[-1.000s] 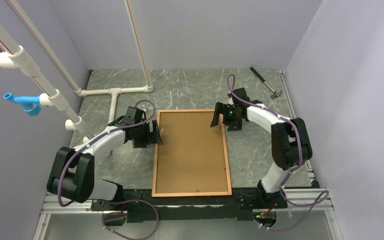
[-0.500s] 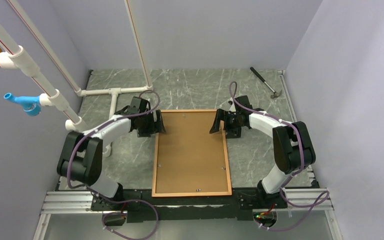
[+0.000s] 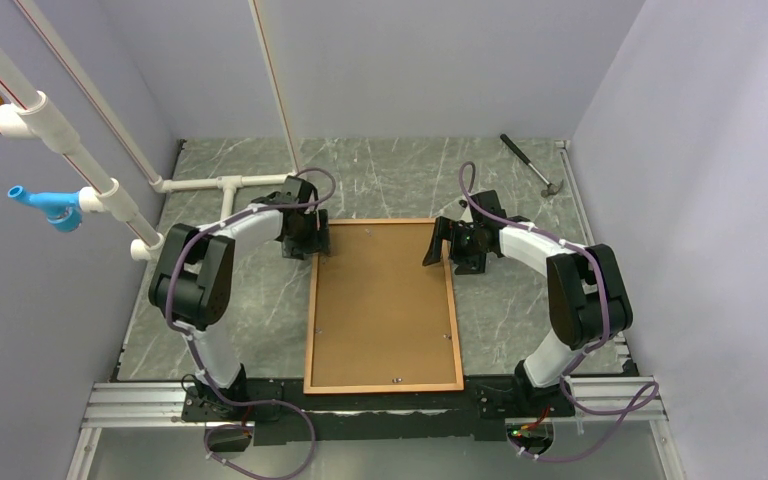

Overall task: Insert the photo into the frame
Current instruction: Install the photo frame at the center of the board.

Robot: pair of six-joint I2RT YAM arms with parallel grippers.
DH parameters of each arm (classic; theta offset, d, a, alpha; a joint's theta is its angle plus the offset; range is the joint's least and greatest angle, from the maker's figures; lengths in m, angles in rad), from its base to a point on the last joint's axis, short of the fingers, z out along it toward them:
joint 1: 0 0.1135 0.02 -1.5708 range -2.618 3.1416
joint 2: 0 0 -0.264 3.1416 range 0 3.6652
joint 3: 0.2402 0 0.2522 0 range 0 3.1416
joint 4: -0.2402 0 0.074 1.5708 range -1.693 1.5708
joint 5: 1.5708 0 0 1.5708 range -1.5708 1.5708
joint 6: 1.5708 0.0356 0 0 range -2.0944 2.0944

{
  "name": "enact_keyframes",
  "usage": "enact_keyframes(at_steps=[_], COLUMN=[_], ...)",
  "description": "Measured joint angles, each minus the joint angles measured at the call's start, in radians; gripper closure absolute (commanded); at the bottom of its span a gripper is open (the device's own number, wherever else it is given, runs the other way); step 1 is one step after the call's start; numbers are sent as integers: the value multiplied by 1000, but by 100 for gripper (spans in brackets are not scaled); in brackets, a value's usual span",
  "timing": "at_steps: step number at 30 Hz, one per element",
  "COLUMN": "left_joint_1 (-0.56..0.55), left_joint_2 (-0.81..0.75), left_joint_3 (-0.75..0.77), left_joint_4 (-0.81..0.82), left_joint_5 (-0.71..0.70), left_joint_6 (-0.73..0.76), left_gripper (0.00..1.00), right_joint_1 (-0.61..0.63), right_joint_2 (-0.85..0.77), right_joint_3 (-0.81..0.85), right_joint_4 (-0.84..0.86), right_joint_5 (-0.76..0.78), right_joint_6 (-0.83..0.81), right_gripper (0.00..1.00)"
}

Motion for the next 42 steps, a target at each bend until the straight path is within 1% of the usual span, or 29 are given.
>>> enact_keyframes(at_steps=[3,6,9,11,13,15,18,20,21,22,31,32,34,35,36,37,38,42], left_joint_1=[-24,-51,-70,-75,-76,-77,-67,-62,-62,-64,-64,-64,-64,-64,-64,-64,-65,-71], left_joint_2=[20,37,42,42,42,36,26,20,19,16,6,3,-3,-6,-7,-8,-12,-29], left_joint_3=[34,54,61,61,60,51,36,30,27,24,14,10,4,2,0,0,0,0], left_joint_4=[-31,-45,-48,-48,-42,-37,-26,-18,-13,-9,4,7,14,14,11,6,-4,-26], left_joint_5=[-46,-84,-108,-114,-106,-108,-104,-106,-103,-103,-102,-101,-100,-100,-99,-98,-92,-80], left_joint_6=[8,16,23,23,22,23,16,14,16,16,15,15,15,15,19,18,13,-3], left_gripper=[32,39,42,50,60,67,86,95,99,100,100,95,68,56,48,43,40,39], right_joint_1=[0,0,0,0,0,0,0,0,0,0,0,0,0,0,0,0,0,0], right_joint_2=[0,0,0,0,0,0,0,0,0,0,0,0,0,0,0,0,0,0], right_joint_3=[0,0,0,0,0,0,0,0,0,0,0,0,0,0,0,0,0,0], right_joint_4=[-6,-8,-8,-8,-8,-8,-8,-8,-8,-9,-9,-9,-10,-11,-12,-13,-13,-13], right_joint_5=[13,16,16,17,16,16,16,16,16,16,16,16,16,16,16,16,16,16], right_joint_6=[-8,-11,-11,-11,-11,-11,-11,-11,-11,-11,-11,-11,-11,-11,-11,-11,-11,-11], right_gripper=[0,0,0,0,0,0,0,0,0,0,0,0,0,0,0,0,0,0])
